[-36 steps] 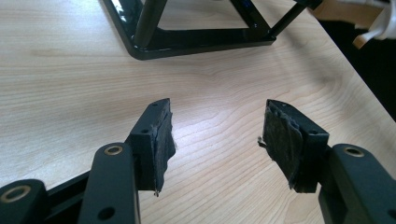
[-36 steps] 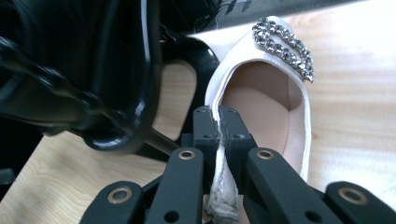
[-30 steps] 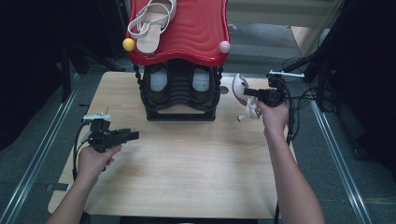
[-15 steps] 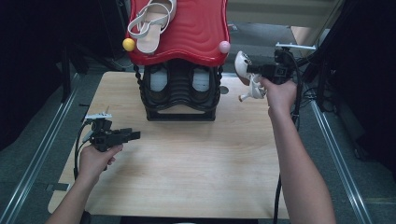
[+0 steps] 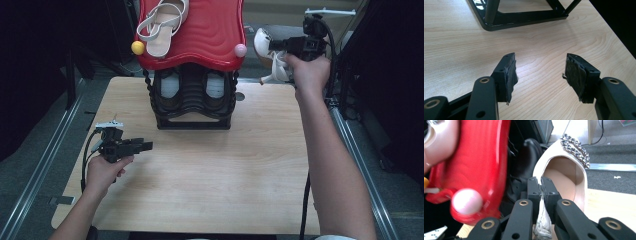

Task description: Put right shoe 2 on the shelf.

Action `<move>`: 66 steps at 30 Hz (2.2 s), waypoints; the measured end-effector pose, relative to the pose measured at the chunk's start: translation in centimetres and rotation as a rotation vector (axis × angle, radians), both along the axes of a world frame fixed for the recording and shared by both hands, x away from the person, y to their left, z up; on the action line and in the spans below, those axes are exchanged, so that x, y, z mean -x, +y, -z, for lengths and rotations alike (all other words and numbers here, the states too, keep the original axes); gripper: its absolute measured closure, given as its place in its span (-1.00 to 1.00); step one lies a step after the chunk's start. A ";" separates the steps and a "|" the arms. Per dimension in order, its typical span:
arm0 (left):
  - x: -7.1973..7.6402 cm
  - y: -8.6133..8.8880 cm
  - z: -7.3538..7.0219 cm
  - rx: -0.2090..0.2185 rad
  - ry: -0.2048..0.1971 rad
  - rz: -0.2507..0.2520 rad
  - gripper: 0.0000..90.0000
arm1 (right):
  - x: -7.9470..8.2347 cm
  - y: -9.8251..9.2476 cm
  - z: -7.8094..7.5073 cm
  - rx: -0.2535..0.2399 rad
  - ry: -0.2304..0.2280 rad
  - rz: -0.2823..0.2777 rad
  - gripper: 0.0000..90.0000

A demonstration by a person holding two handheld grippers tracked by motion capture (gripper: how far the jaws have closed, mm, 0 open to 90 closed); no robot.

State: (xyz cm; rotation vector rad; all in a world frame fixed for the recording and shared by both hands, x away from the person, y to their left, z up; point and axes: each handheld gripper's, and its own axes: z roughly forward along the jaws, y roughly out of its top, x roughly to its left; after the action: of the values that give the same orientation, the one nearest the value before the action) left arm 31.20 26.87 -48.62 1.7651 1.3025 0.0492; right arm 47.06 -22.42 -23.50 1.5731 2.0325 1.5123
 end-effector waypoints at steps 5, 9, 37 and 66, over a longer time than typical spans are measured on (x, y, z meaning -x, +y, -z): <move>0.0 0.0 0.0 0.005 0.004 0.004 -0.05 | -0.1 0.7 -2.8 0.015 -0.023 0.002 0.96; -0.1 -0.1 0.1 0.002 0.003 0.008 -0.05 | 0.2 1.2 -4.9 0.014 -0.049 -0.005 0.96; 0.0 -0.1 -0.1 0.020 -0.009 0.011 -0.05 | -1.2 11.0 -12.4 0.052 -0.158 -0.065 0.96; 0.0 0.0 -0.1 0.021 -0.007 0.004 -0.06 | -1.1 15.5 -5.9 0.127 -0.130 -0.115 0.93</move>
State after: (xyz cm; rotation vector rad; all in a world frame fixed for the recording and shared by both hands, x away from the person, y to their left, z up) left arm 31.16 26.84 -48.53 1.7485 1.2899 0.0387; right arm 48.20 -6.94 -17.59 1.2975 2.1316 1.4499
